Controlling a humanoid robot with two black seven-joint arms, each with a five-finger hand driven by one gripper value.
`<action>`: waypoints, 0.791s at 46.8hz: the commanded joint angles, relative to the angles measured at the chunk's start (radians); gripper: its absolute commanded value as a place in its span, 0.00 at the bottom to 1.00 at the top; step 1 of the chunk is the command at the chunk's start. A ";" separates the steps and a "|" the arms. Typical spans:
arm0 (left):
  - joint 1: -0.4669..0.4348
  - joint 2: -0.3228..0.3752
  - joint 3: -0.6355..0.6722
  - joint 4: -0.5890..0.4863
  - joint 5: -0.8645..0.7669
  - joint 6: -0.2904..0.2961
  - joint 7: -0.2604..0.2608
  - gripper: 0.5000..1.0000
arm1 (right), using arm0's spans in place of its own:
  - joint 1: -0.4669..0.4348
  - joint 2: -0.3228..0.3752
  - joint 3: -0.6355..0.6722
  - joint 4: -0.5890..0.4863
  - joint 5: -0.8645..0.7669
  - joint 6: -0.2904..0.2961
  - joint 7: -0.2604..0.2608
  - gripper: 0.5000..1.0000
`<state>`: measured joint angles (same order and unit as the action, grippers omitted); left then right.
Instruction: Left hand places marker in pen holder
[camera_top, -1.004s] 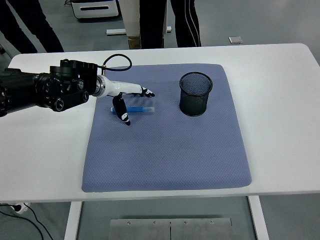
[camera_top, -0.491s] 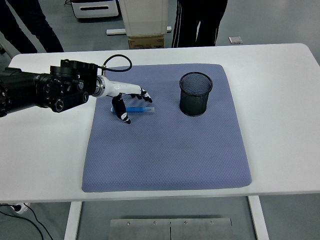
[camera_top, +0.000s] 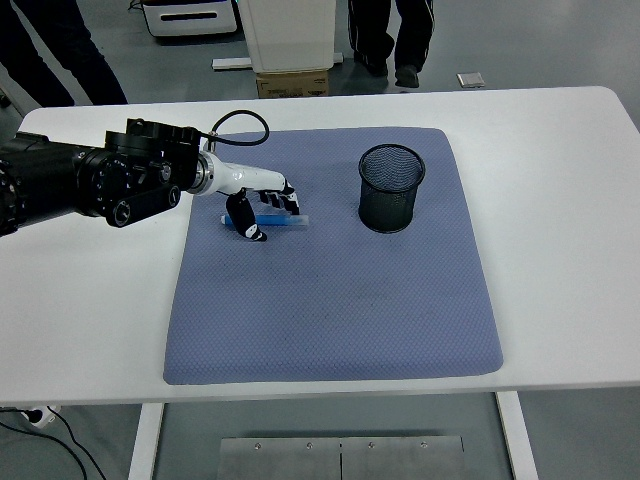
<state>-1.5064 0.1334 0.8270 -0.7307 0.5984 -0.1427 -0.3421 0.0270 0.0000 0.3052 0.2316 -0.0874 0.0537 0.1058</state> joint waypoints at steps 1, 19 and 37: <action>0.000 -0.001 0.001 0.002 0.000 0.000 0.000 0.43 | -0.001 0.000 0.000 0.000 0.000 0.000 0.000 1.00; 0.000 -0.008 0.000 0.007 0.000 0.000 0.000 0.35 | -0.001 0.000 0.000 0.000 0.000 0.000 0.000 1.00; 0.000 -0.009 0.000 0.007 0.001 0.000 0.000 0.25 | -0.001 0.000 0.000 0.000 0.000 0.000 0.000 1.00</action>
<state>-1.5064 0.1250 0.8268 -0.7240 0.5994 -0.1426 -0.3420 0.0274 0.0000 0.3053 0.2316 -0.0874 0.0537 0.1058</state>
